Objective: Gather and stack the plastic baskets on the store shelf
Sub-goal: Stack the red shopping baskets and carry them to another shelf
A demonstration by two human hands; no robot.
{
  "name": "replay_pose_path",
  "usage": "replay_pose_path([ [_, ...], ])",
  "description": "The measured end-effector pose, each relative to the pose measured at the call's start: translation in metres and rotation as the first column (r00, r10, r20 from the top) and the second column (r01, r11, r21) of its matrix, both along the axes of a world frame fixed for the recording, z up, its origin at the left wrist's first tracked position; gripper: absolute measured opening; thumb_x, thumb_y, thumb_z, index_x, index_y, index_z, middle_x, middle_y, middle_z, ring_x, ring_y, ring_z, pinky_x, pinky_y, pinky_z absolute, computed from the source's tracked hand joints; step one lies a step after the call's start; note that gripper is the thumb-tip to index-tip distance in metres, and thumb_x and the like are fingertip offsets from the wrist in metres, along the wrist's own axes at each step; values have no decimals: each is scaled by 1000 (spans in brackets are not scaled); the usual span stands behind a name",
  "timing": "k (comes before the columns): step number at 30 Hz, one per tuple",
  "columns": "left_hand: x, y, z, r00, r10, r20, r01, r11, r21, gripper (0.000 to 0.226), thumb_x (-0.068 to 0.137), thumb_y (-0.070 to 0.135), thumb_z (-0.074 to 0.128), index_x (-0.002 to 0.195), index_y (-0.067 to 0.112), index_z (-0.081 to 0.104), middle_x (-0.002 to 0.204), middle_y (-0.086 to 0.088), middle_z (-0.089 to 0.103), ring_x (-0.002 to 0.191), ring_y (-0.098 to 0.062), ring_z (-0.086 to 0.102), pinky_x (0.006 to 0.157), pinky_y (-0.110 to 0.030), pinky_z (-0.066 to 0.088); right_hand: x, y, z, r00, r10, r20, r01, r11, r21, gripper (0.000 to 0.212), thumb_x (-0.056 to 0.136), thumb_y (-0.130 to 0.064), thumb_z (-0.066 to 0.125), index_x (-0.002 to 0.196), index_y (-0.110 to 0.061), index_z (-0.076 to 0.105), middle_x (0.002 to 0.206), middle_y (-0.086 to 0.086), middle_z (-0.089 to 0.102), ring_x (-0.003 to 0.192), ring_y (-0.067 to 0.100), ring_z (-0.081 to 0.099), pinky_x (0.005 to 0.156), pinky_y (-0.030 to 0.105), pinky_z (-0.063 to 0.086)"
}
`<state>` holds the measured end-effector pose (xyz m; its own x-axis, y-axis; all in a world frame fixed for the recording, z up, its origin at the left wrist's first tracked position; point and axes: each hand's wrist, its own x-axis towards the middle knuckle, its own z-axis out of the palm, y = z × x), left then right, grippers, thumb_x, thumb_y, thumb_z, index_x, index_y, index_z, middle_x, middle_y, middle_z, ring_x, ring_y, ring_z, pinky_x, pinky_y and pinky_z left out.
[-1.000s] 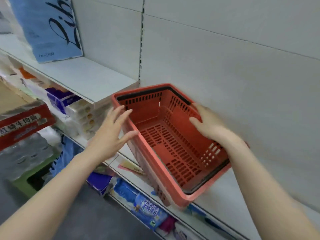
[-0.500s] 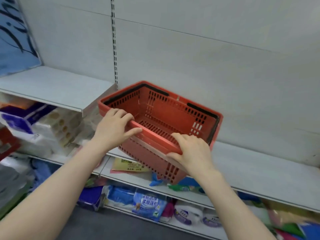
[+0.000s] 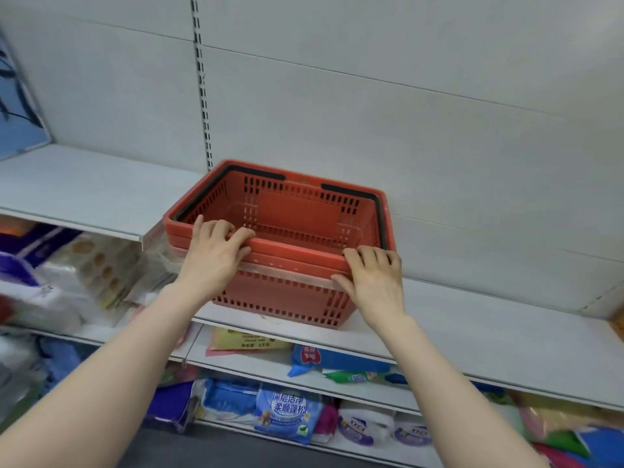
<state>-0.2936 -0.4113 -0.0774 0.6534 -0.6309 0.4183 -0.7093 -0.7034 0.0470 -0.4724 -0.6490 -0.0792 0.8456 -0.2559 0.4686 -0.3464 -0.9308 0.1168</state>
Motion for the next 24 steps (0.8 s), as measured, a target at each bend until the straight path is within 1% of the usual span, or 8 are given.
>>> replay_pose_path([
  [3,4,1,0,1000,-11,-7,11,1000,1,41,93,39,36,116,17,63,100,-17,60,101,-43,53,108,-63,24,2,4,-1,1000,-2,19,3,999,-33,45,86,-53,55,110,-16,63,101,8,67,92,32,62,88,47,43],
  [8,2,1,-2,999,-18,44,19,1000,-17,38,94,36,38,117,17,63,100,-19,62,100,-43,55,106,-61,26,0,3,1,999,-12,-30,11,999,-39,44,88,-53,54,111,-16,62,100,8,66,90,32,61,88,47,44],
  [12,1,1,3,999,-22,38,22,1000,1,36,93,34,45,121,19,63,104,-19,65,101,-44,56,104,-60,31,-4,0,6,996,30,-85,-30,1000,4,42,88,-45,61,117,-15,61,105,10,67,95,32,63,91,48,45],
  [15,-11,-2,7,998,-54,21,55,998,-35,35,90,25,59,125,20,62,109,-14,65,106,-40,56,101,-59,34,-20,-10,9,995,101,1,-101,993,67,38,86,-26,70,120,-9,64,114,16,66,105,37,63,93,48,50],
  [17,-29,-10,9,994,-107,36,109,990,-89,34,89,22,59,123,19,64,110,-11,65,109,-36,56,100,-56,35,-40,-24,9,984,160,83,-165,985,55,35,89,-16,66,123,-7,63,121,19,63,111,38,61,94,49,50],
  [19,-55,-26,12,982,-174,74,184,967,-174,29,90,20,56,117,15,67,109,-11,65,108,-35,56,100,-52,37,-68,-40,8,975,182,129,-188,981,41,34,94,-13,58,127,-8,61,127,21,60,114,39,58,97,50,48],
  [21,-87,-50,16,965,-240,103,258,936,-240,26,93,15,56,115,10,69,107,-11,65,105,-34,56,97,-44,42,-102,-58,4,976,153,155,-161,986,45,33,95,-12,54,127,-9,60,129,21,59,115,40,57,98,51,47],
  [24,-142,-103,15,950,-304,67,309,904,-296,24,92,13,59,114,10,68,108,-9,65,104,-31,55,91,-37,45,-163,-92,-6,986,69,153,-83,993,86,31,95,-13,53,124,-8,62,127,20,61,113,40,59,95,50,48],
])
